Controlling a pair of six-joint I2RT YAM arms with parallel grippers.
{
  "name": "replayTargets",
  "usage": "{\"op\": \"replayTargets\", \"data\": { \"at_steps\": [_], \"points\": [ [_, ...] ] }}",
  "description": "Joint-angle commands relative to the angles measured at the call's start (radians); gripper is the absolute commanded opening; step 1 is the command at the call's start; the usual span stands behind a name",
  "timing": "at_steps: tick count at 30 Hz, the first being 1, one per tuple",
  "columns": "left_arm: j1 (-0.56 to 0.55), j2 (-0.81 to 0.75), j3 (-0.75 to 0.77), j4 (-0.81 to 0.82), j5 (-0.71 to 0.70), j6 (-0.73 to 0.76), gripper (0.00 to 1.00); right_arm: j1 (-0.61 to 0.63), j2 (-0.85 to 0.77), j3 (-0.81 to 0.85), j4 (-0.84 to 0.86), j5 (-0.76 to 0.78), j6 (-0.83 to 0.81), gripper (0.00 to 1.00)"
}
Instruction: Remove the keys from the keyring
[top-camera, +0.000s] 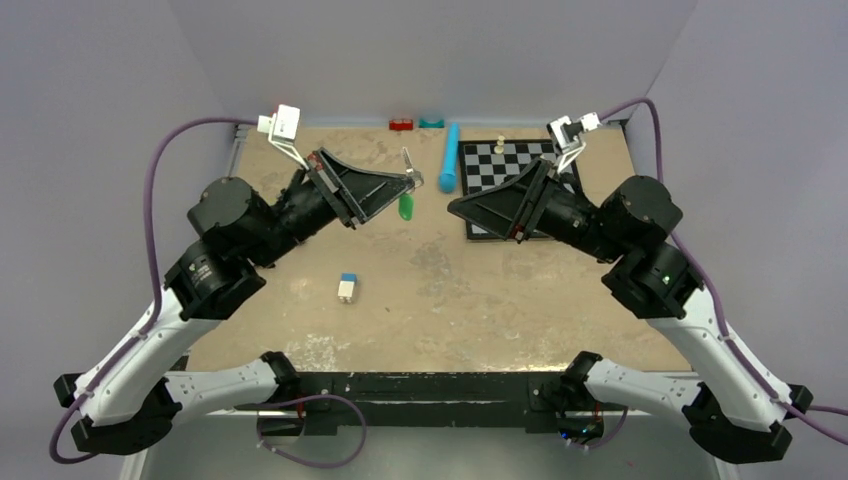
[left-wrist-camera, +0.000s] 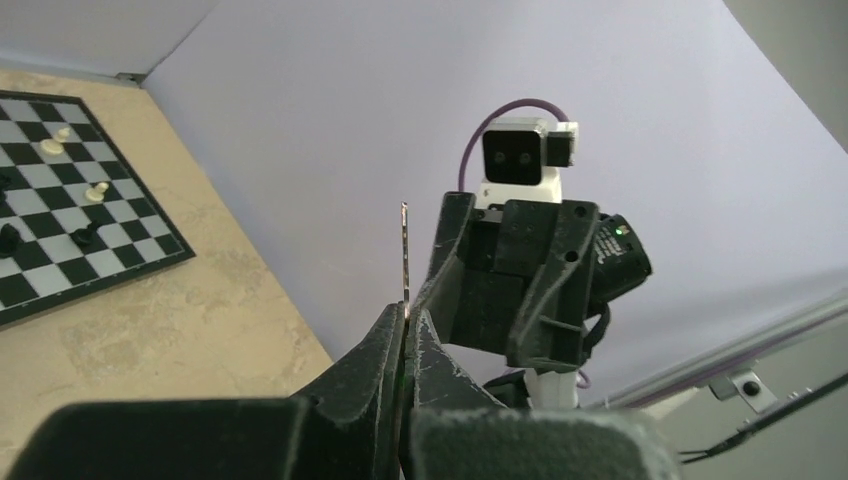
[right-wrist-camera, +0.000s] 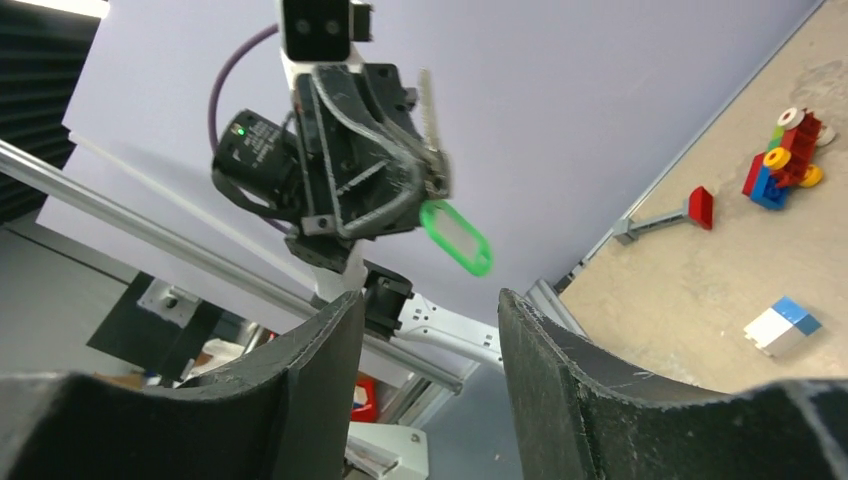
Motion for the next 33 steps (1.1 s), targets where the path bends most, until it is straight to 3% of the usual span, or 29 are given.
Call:
{"op": "replayTargets", "data": {
  "at_steps": [1, 3, 10, 18, 26, 33],
  "points": [
    [0.006, 0.068, 0.22, -0.147, 0.179, 0.118, 0.0, 0.0, -0.018, 0.107, -0.117, 0.036, -0.102, 0.55],
    [0.008, 0.094, 0.262, -0.179, 0.251, 0.129, 0.0, 0.0, -0.006, 0.129, -0.129, 0.023, -0.112, 0.53],
    [0.008, 0.133, 0.335, -0.277, 0.289, 0.143, 0.0, 0.0, 0.032, 0.158, -0.097, -0.053, -0.12, 0.49],
    [0.008, 0.208, 0.356, -0.227, 0.406, 0.109, 0.0, 0.0, 0.061, 0.181, -0.09, -0.101, -0.149, 0.48],
    [0.008, 0.215, 0.357, -0.234, 0.404, 0.115, 0.0, 0.0, 0.064, 0.191, -0.106, -0.114, -0.172, 0.32],
    [0.008, 0.204, 0.361, -0.238, 0.397, 0.123, 0.0, 0.0, 0.042, 0.183, -0.075, -0.129, -0.166, 0.38]
  ]
}}
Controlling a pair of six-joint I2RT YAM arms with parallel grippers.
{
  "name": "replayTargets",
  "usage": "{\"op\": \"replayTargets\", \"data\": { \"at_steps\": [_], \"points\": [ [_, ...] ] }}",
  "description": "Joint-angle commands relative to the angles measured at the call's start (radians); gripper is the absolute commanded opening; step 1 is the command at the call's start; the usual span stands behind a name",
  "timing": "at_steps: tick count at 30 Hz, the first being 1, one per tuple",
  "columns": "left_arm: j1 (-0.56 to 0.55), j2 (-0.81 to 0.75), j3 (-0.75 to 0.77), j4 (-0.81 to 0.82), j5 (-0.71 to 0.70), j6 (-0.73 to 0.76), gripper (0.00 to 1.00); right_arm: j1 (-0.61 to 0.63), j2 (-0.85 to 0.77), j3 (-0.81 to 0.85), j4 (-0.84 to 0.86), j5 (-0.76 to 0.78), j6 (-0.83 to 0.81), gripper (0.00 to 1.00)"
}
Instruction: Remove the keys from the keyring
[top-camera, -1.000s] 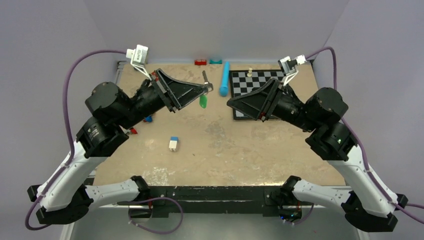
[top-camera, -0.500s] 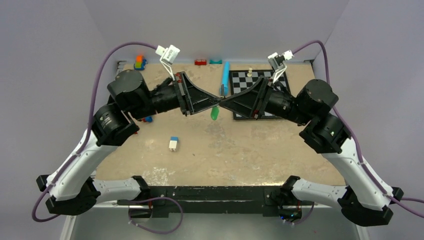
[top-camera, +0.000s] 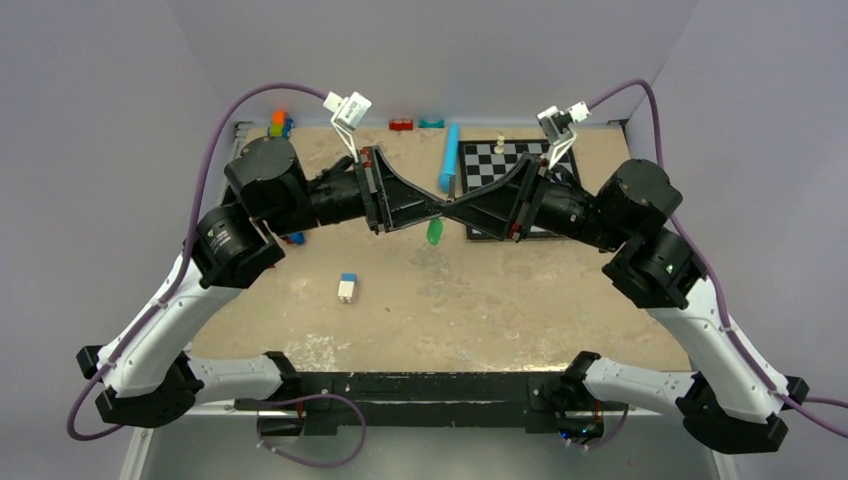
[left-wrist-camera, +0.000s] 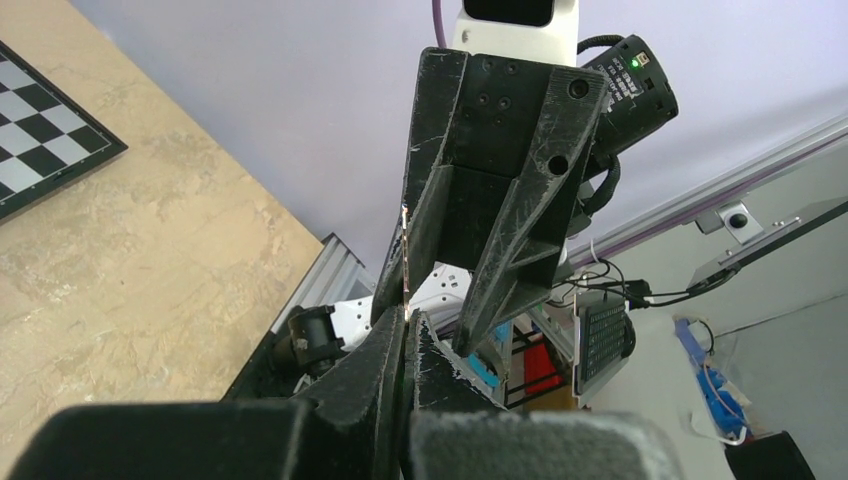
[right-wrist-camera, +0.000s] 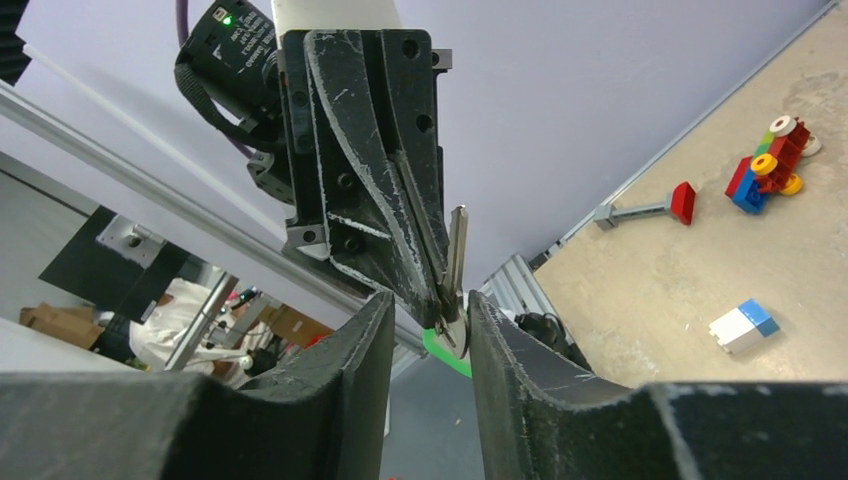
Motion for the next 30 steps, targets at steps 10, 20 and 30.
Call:
{"op": "replayTargets", "data": {
  "at_steps": [10, 20, 30],
  "points": [
    [0.004, -0.029, 0.049, 0.011, 0.014, 0.013, 0.0, 0.0, -0.038, 0.014, 0.132, -0.071, 0.013, 0.33],
    [0.004, -0.012, 0.03, 0.078, 0.033, -0.027, 0.0, 0.0, -0.032, -0.035, 0.177, -0.061, 0.049, 0.16],
    [0.004, -0.009, 0.017, 0.103, 0.044, -0.042, 0.15, 0.001, -0.043, -0.045, 0.174, -0.046, 0.054, 0.0]
  ]
}}
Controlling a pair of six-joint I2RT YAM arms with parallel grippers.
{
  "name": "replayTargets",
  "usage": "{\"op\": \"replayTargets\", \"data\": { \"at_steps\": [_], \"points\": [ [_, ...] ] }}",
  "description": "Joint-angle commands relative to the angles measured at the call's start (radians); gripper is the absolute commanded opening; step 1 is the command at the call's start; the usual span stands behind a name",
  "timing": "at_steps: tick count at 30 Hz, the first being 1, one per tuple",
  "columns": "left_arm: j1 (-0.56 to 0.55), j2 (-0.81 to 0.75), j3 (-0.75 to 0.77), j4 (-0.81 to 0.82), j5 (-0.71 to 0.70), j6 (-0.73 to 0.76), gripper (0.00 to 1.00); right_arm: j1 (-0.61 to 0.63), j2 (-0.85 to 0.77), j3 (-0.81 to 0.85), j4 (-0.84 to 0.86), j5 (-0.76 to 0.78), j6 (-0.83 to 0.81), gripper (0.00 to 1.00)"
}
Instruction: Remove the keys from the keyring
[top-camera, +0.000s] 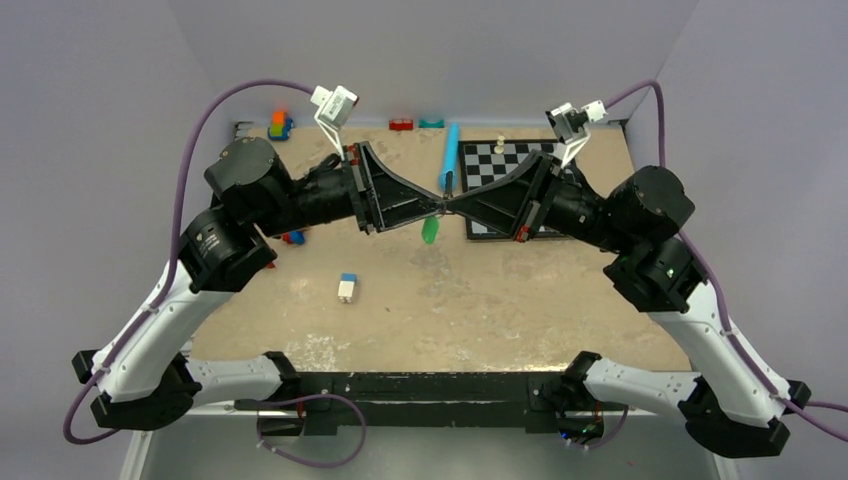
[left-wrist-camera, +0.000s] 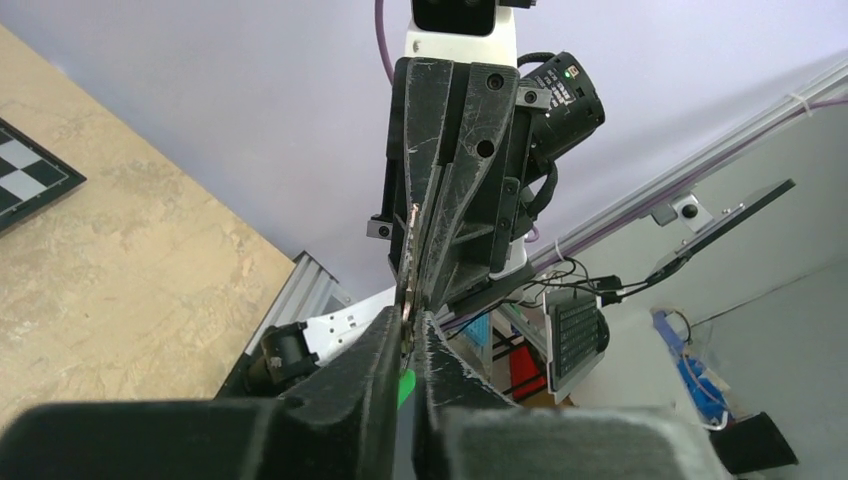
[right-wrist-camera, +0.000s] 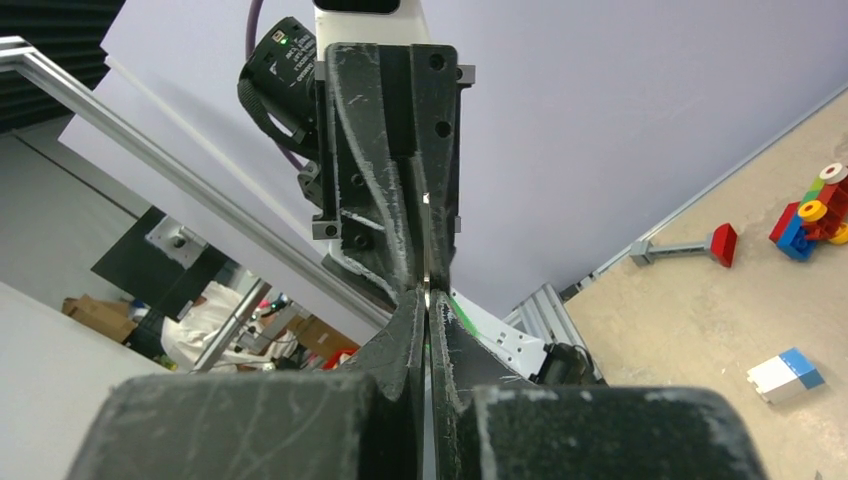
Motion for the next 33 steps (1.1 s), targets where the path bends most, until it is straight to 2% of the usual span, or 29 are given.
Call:
{"op": "replayTargets", "data": {
  "at_steps": [1, 3, 6, 8, 11, 15, 20, 26, 33],
  "points": [
    [0.002, 0.011, 0.003, 0.055, 0.017, -0.022, 0.24, 0.005, -0.018, -0.006, 0.039, -0.013, 0.005, 0.0],
    [0.002, 0.01, 0.004, 0.054, 0.018, -0.021, 0.4, 0.005, -0.021, -0.008, 0.037, -0.011, 0.006, 0.0],
    [0.002, 0.008, 0.008, 0.048, 0.02, -0.015, 0.59, 0.005, -0.024, -0.008, 0.032, -0.008, 0.007, 0.0],
    [0.002, 0.008, 0.012, 0.044, 0.021, -0.011, 0.65, 0.004, -0.025, -0.008, 0.031, -0.007, 0.008, 0.0],
    [0.002, 0.009, 0.018, 0.038, 0.022, -0.004, 0.69, 0.005, -0.026, -0.007, 0.031, -0.004, 0.011, 0.0],
    [0.002, 0.027, 0.08, -0.041, 0.025, 0.067, 0.62, 0.004, -0.026, 0.003, 0.009, -0.004, 0.011, 0.0],
    [0.003, 0.094, 0.273, -0.281, 0.02, 0.236, 0.42, 0.006, -0.028, 0.032, -0.058, 0.0, -0.003, 0.0],
    [0.004, 0.141, 0.413, -0.419, 0.047, 0.309, 0.4, 0.004, -0.028, 0.052, -0.102, 0.024, -0.015, 0.0],
    [0.004, 0.141, 0.426, -0.513, -0.011, 0.382, 0.38, 0.005, -0.033, 0.054, -0.085, 0.016, 0.005, 0.0]
  ]
}}
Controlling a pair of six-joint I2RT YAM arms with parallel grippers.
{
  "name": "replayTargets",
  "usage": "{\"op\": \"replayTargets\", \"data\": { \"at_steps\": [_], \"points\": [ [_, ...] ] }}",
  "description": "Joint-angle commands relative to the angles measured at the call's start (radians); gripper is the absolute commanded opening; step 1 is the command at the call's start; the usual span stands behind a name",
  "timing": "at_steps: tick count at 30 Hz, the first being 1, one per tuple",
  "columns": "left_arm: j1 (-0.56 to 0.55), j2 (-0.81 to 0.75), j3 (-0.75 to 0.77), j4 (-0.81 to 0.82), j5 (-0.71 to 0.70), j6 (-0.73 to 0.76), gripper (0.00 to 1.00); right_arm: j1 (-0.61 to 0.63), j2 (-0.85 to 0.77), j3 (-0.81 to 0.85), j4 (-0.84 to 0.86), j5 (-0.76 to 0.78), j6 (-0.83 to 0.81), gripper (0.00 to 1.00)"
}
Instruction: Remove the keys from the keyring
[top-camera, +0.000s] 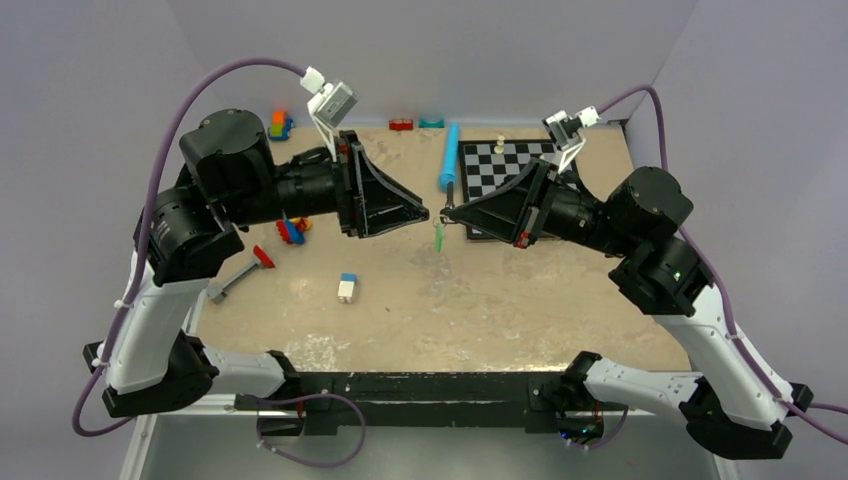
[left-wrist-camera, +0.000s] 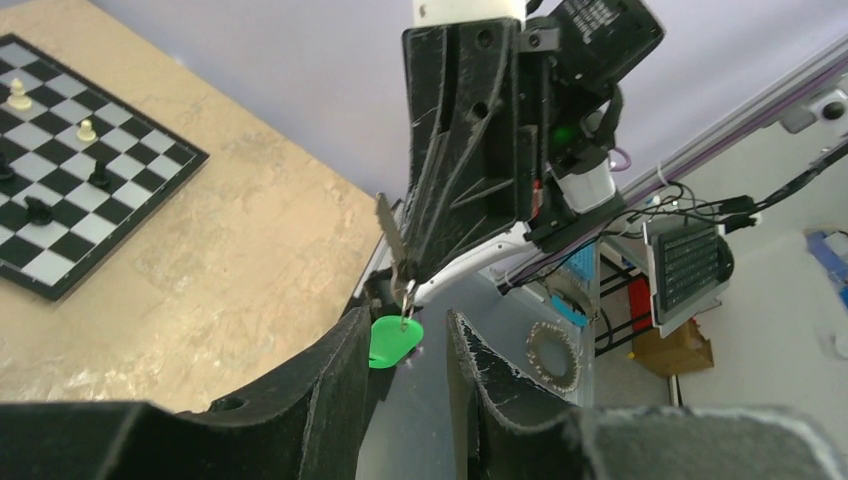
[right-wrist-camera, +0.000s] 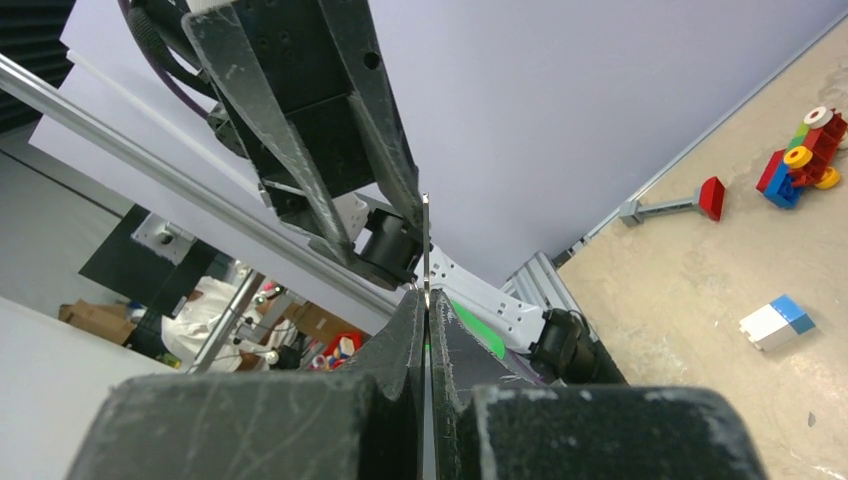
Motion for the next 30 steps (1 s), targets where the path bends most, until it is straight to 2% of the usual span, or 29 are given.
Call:
{"op": "replayTargets", "data": {
  "at_steps": [1, 9, 15, 24, 30],
  "points": [
    [0.004, 0.003, 0.024, -0.083, -0.017, 0.077, 0.39, 0.004, -0.019, 0.04, 0.029, 0.005, 0.007, 0.0],
    [0.004, 0.005, -0.01, -0.05, 0.031, 0.079, 0.41, 0.004, -0.001, 0.039, 0.047, 0.007, 0.022, 0.0],
    [0.004, 0.01, -0.035, -0.012, 0.068, 0.068, 0.37, 0.004, 0.008, 0.042, 0.052, 0.008, 0.024, 0.0],
    [0.004, 0.027, -0.004, -0.024, 0.084, 0.091, 0.37, 0.003, 0.014, 0.043, 0.055, 0.005, 0.031, 0.0],
    [0.004, 0.027, -0.013, 0.003, 0.106, 0.087, 0.29, 0.005, 0.017, 0.04, 0.06, 0.003, 0.033, 0.0]
  ]
}}
